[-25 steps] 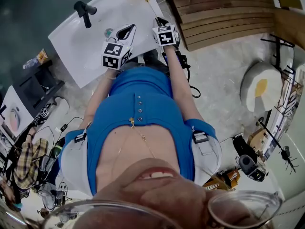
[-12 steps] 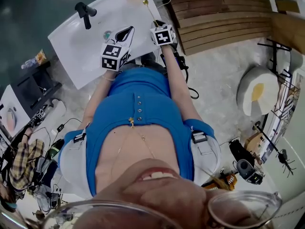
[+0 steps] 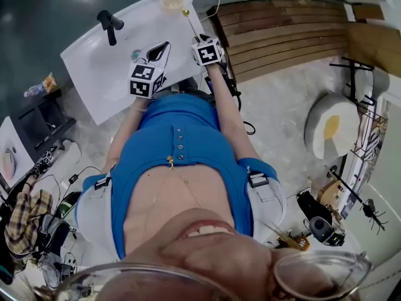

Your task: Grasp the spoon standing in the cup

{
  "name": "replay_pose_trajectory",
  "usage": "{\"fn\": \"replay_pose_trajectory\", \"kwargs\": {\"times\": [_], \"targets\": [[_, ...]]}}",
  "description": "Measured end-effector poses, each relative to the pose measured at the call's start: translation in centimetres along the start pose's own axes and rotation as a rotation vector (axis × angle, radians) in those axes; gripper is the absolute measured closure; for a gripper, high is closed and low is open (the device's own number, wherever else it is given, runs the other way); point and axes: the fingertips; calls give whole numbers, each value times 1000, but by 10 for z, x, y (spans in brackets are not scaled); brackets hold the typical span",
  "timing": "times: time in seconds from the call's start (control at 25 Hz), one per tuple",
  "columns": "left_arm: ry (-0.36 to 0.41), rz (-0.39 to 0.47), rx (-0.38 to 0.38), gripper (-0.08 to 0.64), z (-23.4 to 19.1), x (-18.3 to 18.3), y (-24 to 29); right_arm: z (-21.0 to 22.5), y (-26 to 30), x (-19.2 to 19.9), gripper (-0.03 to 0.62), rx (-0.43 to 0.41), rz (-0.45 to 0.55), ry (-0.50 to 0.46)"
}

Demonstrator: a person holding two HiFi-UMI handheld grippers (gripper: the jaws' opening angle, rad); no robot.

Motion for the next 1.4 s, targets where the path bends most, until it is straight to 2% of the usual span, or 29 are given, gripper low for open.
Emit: {"fn": "replay_pose_trajectory", "kwargs": {"times": [0.44,0.64,1.4], "targets": [[-20,9,-9,561,4,-4,-3,5,-16,-13,494,-32,40,-17],[-15,8,-15,561,1,-5,-1,5,-26,-22,492,-39,47,-54],[-30,28,-54,561,2,-12,-3,-9,-47,-40,477,-144,86,-63]]}}
Point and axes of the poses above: the fingertips, and each gripper's own axes: y forward along the fingers, z to its right, x out of its underside, and after that the axes turned 5 degrees about x, right-handed
